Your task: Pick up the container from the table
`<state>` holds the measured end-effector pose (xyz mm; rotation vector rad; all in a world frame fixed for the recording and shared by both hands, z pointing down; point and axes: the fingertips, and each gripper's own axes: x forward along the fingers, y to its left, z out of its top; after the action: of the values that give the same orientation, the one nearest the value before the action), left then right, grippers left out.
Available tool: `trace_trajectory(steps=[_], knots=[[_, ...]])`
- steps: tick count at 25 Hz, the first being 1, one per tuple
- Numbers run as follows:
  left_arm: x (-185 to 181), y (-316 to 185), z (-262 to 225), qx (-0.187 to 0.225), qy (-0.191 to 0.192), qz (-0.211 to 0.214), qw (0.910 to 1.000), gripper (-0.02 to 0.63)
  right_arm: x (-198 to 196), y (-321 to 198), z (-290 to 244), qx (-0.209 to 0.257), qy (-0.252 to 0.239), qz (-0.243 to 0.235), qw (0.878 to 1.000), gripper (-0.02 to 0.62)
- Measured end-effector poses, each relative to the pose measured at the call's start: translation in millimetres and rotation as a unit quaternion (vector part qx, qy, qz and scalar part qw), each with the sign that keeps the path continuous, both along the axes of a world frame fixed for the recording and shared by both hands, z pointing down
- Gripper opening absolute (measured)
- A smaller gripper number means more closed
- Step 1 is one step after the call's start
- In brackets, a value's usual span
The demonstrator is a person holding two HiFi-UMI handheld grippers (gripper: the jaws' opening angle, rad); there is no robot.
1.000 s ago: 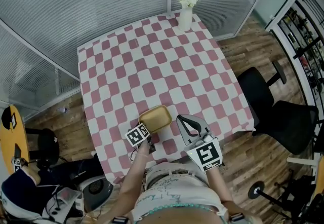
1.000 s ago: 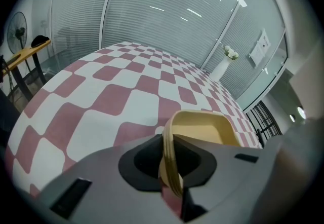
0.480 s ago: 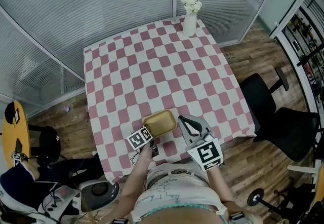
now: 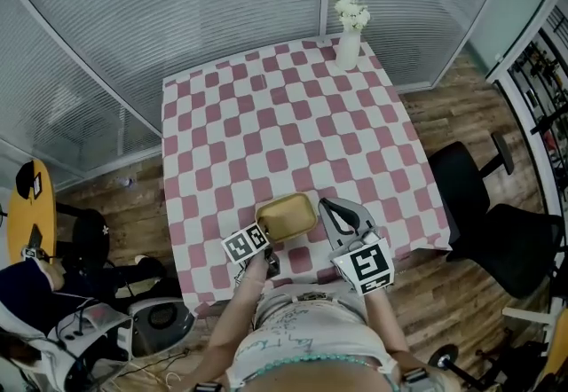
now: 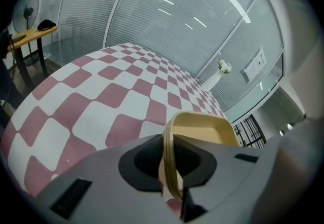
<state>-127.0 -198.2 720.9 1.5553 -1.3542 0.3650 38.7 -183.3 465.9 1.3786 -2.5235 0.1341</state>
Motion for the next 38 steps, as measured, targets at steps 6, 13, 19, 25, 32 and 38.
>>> trace_trajectory(steps=[6,13,19,25,32,38], knots=[[0.1,2.3,-25.0,0.021,0.029,-0.012,0.9993,0.043,4.7,-1.7,-0.3,0.009,0.006,-0.006,1.000,-0.006],[2.1,1.3,-57.8,0.056,0.055,-0.026,0.9966,0.043,6.3,-2.2,-2.7,0.012,0.002,-0.013,1.000,-0.006],[-1.2,-2.5,-91.4,0.095,0.059,-0.030,0.9933,0.043,1.8,-2.2,-6.0,0.014,0.003,-0.024,1.000,-0.006],[-4.3,-11.4,-129.3,0.146,0.046,-0.023,0.9879,0.043,-1.0,-1.2,-13.0,0.020,0.004,-0.029,0.999,-0.006],[-5.3,-18.3,-170.4,0.196,0.041,-0.017,0.9796,0.043,-6.3,0.4,-23.1,0.030,0.004,-0.036,0.999,-0.006],[-7.0,-21.3,-201.0,0.235,0.037,-0.012,0.9711,0.043,-14.8,0.7,-34.1,0.043,0.001,-0.045,0.998,-0.006]])
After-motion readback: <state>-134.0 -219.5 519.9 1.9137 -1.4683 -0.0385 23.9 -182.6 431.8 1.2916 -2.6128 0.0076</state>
